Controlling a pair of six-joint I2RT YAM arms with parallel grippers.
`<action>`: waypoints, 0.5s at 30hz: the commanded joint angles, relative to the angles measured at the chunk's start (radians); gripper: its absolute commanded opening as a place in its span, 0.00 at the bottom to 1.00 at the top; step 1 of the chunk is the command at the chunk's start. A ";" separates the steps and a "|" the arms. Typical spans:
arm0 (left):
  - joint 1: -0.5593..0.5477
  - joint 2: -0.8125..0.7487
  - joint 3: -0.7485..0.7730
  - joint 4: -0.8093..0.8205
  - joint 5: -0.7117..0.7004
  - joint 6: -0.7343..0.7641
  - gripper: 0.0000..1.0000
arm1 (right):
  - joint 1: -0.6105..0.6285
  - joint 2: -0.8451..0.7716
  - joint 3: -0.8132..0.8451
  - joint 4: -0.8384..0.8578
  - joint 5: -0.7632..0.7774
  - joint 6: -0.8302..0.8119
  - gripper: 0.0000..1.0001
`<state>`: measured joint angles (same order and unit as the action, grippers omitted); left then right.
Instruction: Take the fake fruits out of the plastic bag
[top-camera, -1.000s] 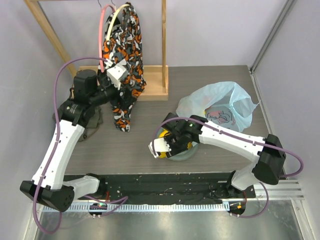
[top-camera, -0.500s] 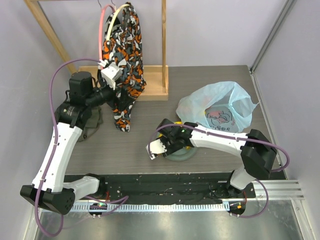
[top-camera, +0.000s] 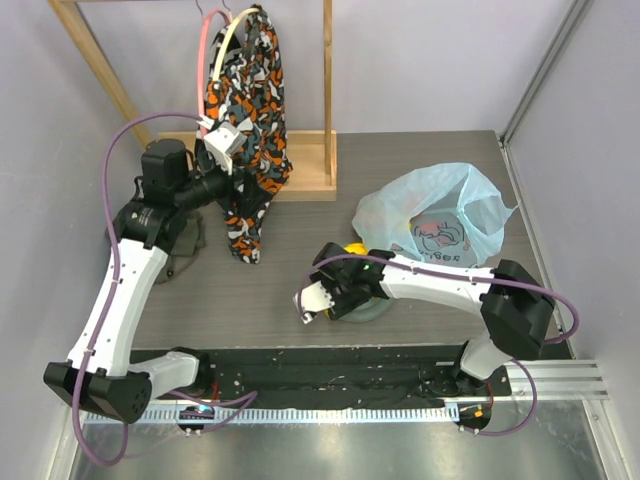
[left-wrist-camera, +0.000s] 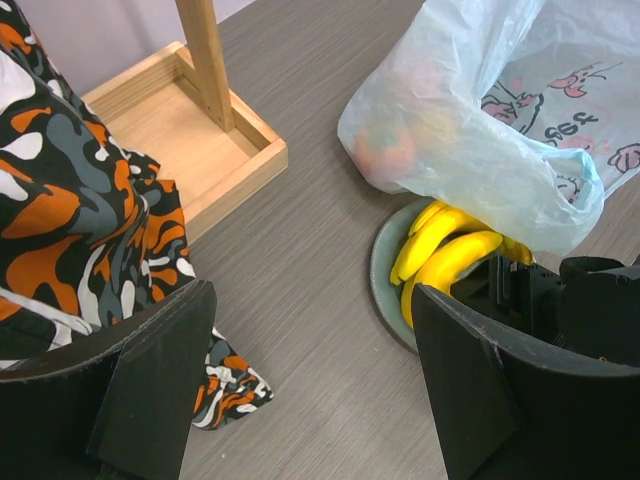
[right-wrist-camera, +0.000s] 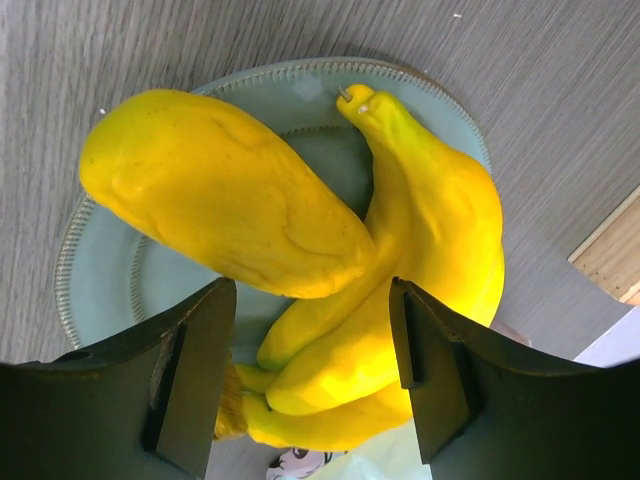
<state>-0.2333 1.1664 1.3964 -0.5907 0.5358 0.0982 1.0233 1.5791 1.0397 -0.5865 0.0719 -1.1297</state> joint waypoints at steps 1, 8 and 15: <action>0.005 0.016 0.013 0.061 0.036 -0.032 0.84 | 0.009 -0.097 0.089 -0.054 0.012 0.019 0.70; 0.005 0.038 0.015 0.071 0.041 -0.043 0.84 | -0.011 -0.277 0.183 -0.138 0.045 0.062 0.70; 0.005 0.029 -0.040 0.071 0.049 -0.058 0.84 | -0.405 -0.338 0.233 -0.215 -0.004 0.266 0.47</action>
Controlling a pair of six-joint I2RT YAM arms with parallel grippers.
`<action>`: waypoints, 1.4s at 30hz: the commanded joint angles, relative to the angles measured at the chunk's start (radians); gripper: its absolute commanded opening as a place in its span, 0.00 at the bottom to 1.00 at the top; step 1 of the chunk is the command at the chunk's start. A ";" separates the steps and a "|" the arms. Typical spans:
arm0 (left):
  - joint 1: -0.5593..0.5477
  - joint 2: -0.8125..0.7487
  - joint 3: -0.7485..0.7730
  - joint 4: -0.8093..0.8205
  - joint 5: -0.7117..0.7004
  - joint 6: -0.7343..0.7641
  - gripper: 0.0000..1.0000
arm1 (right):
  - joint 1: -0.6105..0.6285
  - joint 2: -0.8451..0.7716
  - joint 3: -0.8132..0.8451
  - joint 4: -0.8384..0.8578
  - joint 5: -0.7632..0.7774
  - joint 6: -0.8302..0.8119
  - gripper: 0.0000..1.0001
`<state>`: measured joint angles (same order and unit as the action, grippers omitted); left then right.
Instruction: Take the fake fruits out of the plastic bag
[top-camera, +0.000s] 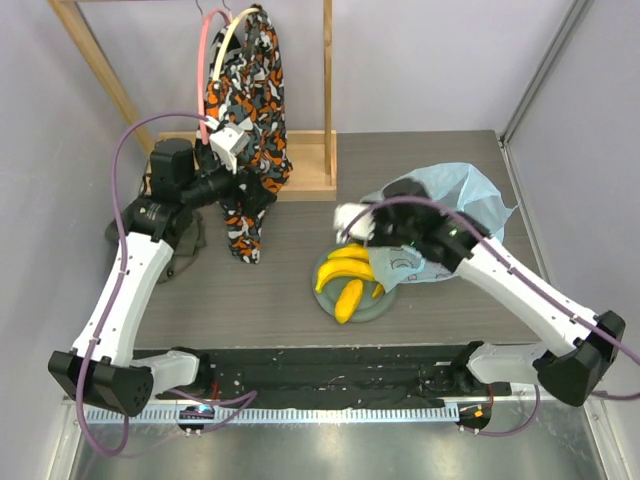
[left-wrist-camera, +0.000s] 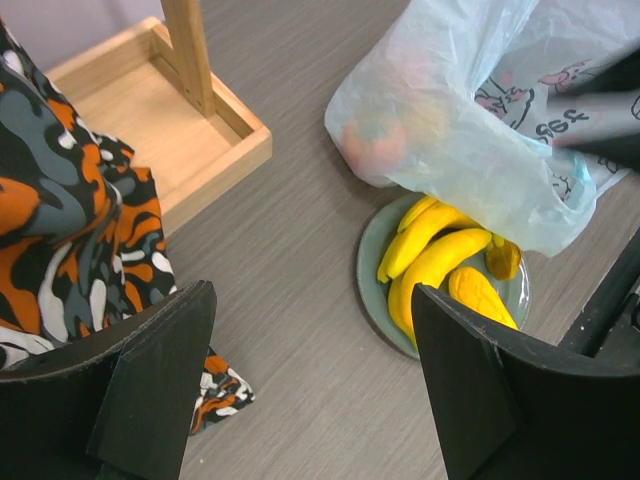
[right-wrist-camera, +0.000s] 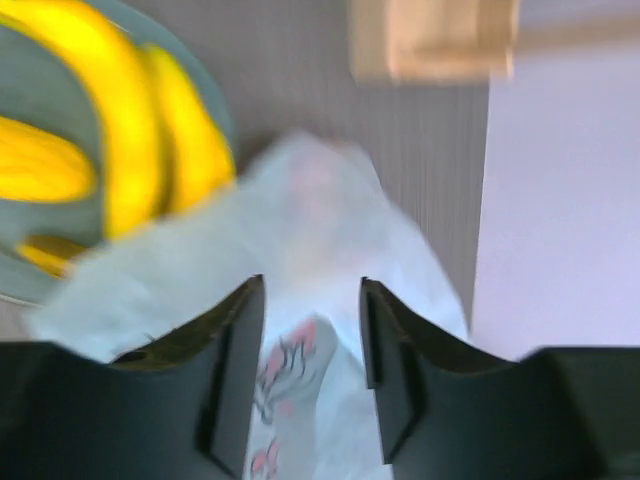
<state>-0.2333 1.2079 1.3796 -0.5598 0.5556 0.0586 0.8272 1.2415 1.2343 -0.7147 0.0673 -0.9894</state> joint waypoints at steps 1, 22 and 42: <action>0.005 -0.011 -0.025 0.040 0.033 -0.028 0.84 | -0.247 -0.001 0.043 -0.098 -0.004 0.132 0.42; -0.193 0.211 0.096 0.037 0.018 -0.034 0.84 | -0.640 0.610 0.384 0.012 -0.055 0.446 0.62; -0.296 0.317 0.127 -0.018 -0.033 0.023 0.84 | -0.640 0.969 0.636 0.040 0.009 0.535 0.68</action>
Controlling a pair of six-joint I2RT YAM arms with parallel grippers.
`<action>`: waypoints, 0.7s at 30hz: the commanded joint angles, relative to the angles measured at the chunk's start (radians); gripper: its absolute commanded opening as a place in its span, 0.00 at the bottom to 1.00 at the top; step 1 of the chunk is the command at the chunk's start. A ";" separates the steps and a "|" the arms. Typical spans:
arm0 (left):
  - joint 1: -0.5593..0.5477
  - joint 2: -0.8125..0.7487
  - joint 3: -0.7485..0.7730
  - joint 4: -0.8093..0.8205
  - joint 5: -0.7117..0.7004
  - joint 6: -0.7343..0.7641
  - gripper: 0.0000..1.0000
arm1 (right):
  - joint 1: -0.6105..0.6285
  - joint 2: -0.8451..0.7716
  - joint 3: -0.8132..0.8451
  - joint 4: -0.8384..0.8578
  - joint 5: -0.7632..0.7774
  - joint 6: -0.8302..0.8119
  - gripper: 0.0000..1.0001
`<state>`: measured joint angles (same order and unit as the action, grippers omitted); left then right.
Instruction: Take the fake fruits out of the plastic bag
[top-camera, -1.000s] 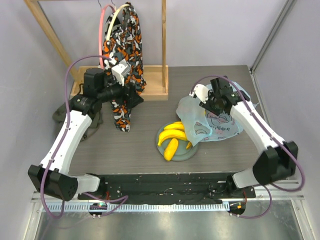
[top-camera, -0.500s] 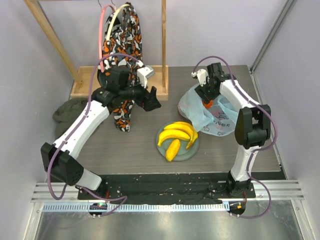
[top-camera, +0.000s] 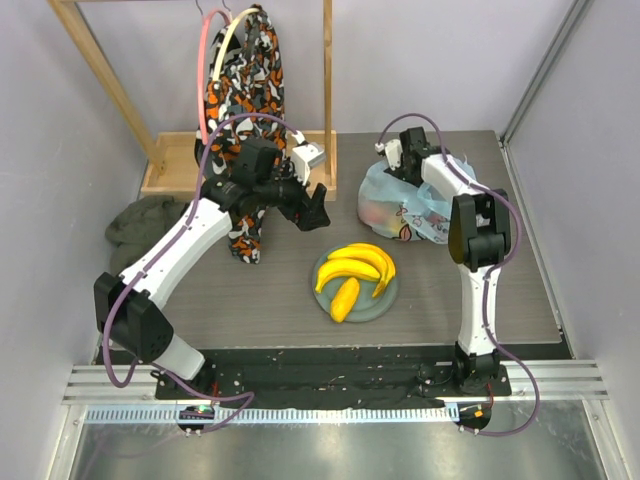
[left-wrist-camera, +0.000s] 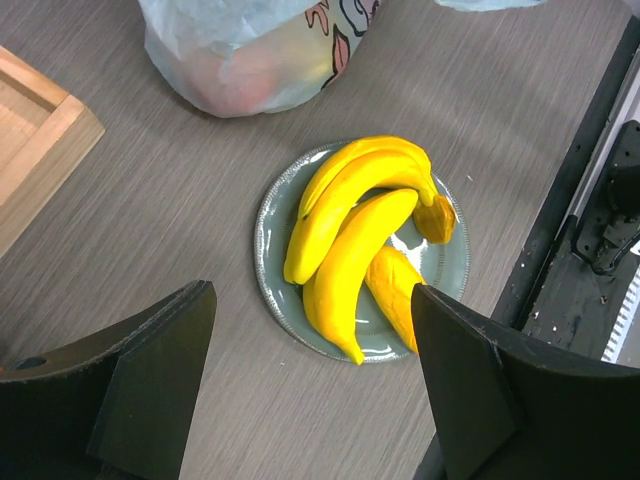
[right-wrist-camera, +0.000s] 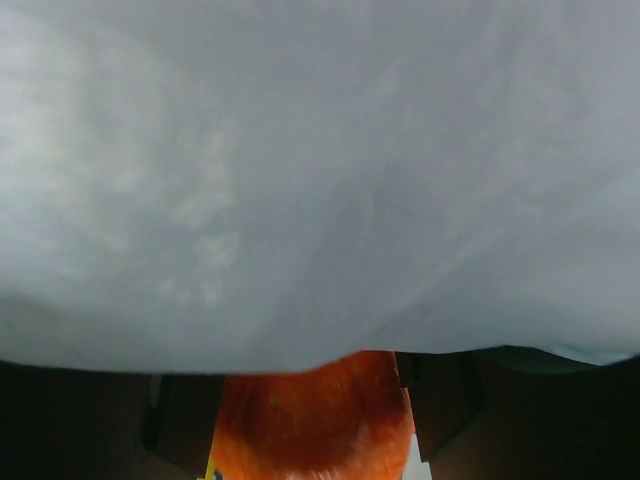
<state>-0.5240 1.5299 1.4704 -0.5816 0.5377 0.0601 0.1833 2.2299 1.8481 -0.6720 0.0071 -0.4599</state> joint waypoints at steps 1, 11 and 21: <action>-0.004 -0.007 0.036 0.006 -0.016 0.023 0.84 | 0.001 -0.026 0.013 -0.006 0.071 0.000 0.58; -0.004 -0.040 0.024 0.040 -0.015 0.023 0.84 | 0.002 -0.326 -0.151 -0.035 0.068 -0.125 0.29; -0.004 -0.093 -0.015 0.054 -0.010 0.014 0.84 | -0.016 -0.432 -0.375 -0.052 0.102 -0.137 0.50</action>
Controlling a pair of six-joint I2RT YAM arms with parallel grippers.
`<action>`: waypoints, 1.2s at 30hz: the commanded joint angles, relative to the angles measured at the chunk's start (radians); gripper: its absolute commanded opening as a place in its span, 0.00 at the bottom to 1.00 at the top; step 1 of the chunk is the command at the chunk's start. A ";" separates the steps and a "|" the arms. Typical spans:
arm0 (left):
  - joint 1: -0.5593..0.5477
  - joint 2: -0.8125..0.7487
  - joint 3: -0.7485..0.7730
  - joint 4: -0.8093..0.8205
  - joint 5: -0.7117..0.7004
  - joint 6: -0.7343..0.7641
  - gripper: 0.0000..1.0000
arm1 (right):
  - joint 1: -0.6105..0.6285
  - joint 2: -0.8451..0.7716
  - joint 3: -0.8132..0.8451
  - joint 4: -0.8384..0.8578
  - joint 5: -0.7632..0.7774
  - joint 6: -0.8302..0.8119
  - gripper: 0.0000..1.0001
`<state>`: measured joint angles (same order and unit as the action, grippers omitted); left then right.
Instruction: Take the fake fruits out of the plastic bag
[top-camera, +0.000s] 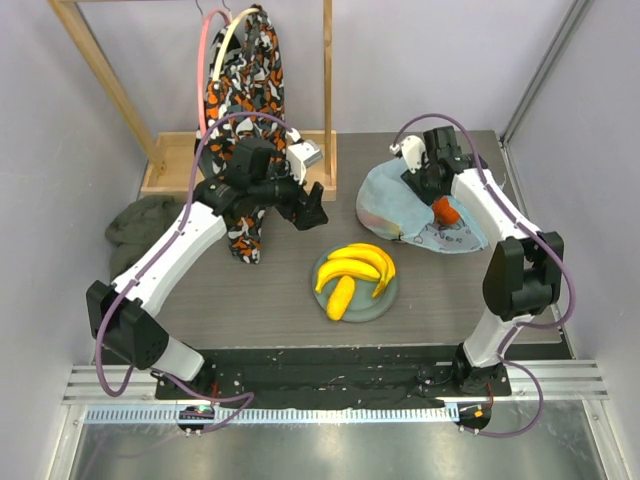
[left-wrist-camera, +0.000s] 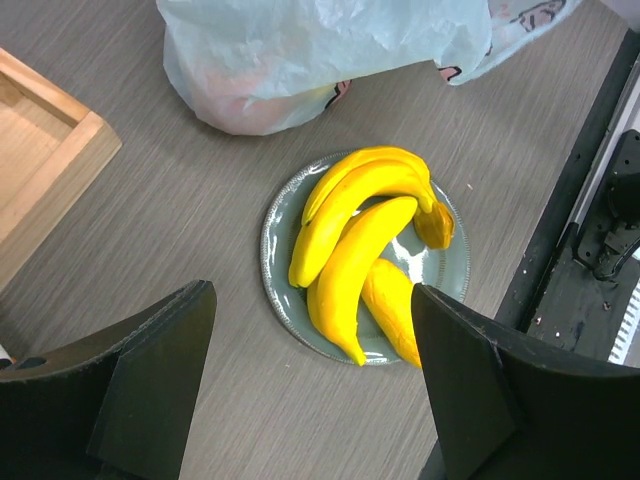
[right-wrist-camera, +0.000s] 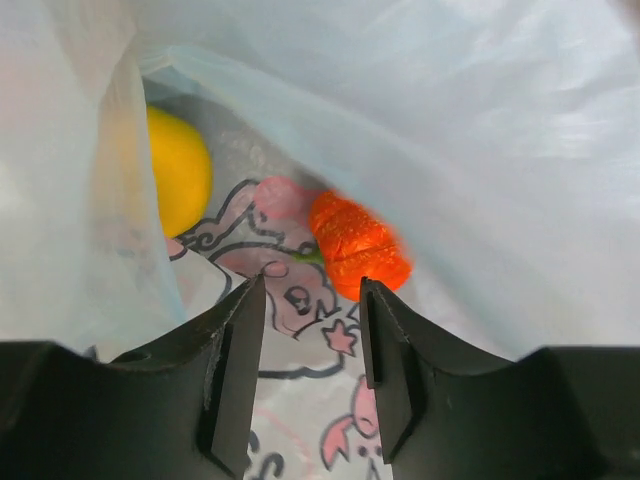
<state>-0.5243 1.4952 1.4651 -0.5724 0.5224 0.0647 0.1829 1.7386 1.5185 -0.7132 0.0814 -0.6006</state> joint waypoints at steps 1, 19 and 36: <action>-0.005 -0.062 -0.014 0.045 0.005 0.009 0.84 | -0.019 0.084 -0.040 -0.008 0.029 0.013 0.50; -0.005 -0.041 -0.006 0.019 -0.022 0.027 0.84 | -0.071 0.245 0.048 0.052 0.171 -0.136 0.69; -0.003 -0.070 -0.055 0.036 -0.010 0.023 0.84 | -0.112 0.328 0.037 0.040 0.394 -0.174 0.74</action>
<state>-0.5243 1.4574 1.4216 -0.5720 0.5056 0.0837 0.0814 2.0300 1.5635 -0.6731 0.3943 -0.7586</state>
